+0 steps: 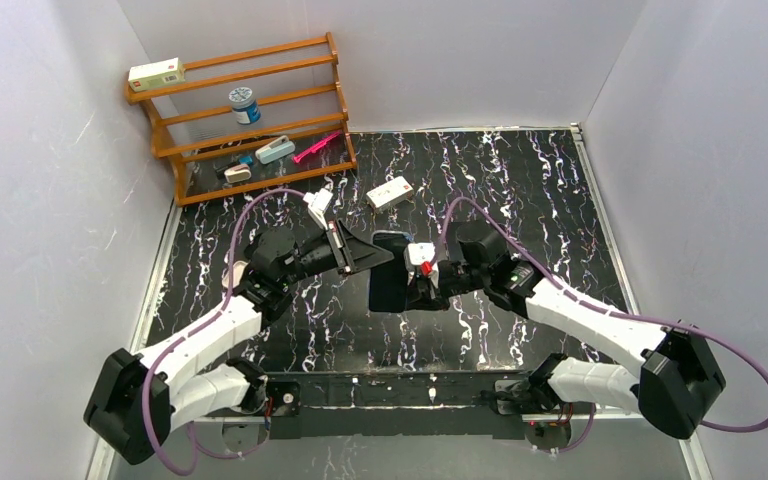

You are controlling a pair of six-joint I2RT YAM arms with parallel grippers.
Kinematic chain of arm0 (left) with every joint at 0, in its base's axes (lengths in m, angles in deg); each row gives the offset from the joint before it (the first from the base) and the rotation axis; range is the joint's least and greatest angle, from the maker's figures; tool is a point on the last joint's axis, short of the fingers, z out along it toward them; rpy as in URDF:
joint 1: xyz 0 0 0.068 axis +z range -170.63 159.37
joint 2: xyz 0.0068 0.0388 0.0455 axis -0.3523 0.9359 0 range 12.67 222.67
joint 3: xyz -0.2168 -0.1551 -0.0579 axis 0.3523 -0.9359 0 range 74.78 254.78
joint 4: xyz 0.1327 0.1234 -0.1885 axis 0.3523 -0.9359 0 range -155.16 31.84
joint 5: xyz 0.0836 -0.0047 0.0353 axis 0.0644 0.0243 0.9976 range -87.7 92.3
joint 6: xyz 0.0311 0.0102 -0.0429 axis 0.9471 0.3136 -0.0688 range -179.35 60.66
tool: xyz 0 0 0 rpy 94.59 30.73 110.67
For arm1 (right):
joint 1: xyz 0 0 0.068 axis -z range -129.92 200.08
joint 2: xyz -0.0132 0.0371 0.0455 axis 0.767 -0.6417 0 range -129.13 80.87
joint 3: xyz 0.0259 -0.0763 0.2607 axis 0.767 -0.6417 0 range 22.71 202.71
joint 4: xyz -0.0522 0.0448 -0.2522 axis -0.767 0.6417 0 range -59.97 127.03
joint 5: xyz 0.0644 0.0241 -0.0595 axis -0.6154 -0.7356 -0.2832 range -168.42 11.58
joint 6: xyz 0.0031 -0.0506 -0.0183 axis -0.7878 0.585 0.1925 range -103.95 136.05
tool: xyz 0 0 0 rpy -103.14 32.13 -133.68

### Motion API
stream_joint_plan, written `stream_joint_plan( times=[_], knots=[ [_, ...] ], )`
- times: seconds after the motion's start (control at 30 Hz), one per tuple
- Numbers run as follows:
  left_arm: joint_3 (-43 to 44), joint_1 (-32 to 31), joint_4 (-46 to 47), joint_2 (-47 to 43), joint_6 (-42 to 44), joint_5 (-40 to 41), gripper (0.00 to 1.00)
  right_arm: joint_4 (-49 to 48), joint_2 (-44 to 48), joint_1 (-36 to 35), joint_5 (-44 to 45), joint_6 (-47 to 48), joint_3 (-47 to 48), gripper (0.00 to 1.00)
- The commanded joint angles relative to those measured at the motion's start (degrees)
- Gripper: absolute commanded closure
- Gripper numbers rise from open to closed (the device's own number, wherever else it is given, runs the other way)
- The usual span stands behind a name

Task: Take the phone out of the phone case
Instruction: Remove the phone case from the phone.

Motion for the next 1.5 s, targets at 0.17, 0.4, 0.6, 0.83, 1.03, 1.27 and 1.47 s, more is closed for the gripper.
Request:
stream_joint_plan(
  times=[0.17, 0.4, 0.6, 0.83, 1.03, 1.27, 1.47],
  knots=[
    [-2.42, -1.10, -14.74, -10.44, 3.05, 15.21, 1.00, -22.31, 10.51, -0.34, 11.60, -13.09, -5.87, 0.55],
    [-2.80, -0.83, -22.22, -20.70, 4.32, 34.69, 1.00, -22.03, 17.83, -0.34, 18.32, -36.05, -10.29, 0.35],
    [-8.01, -0.83, -15.27, -22.45, -1.37, 40.29, 1.00, -26.91, 18.26, -0.34, 22.52, -59.08, -12.63, 0.28],
    [-12.42, -0.83, -8.16, -23.29, -6.80, 42.96, 1.00, -48.48, 15.19, -1.40, 26.18, -91.11, -22.53, 0.30],
    [-14.79, -0.83, -3.55, -23.30, -10.09, 42.84, 1.00, -51.26, 12.50, -5.24, 32.22, -97.04, -22.69, 0.33],
    [-16.46, -0.83, 1.49, -21.74, -12.92, 41.17, 1.00, -51.15, 8.54, -8.63, 34.43, -98.21, -19.61, 0.35],
    [-16.54, -0.83, 2.95, -21.78, -13.53, 40.28, 1.00, -52.68, 6.83, -10.54, 36.07, -98.53, -19.18, 0.38]
  ],
)
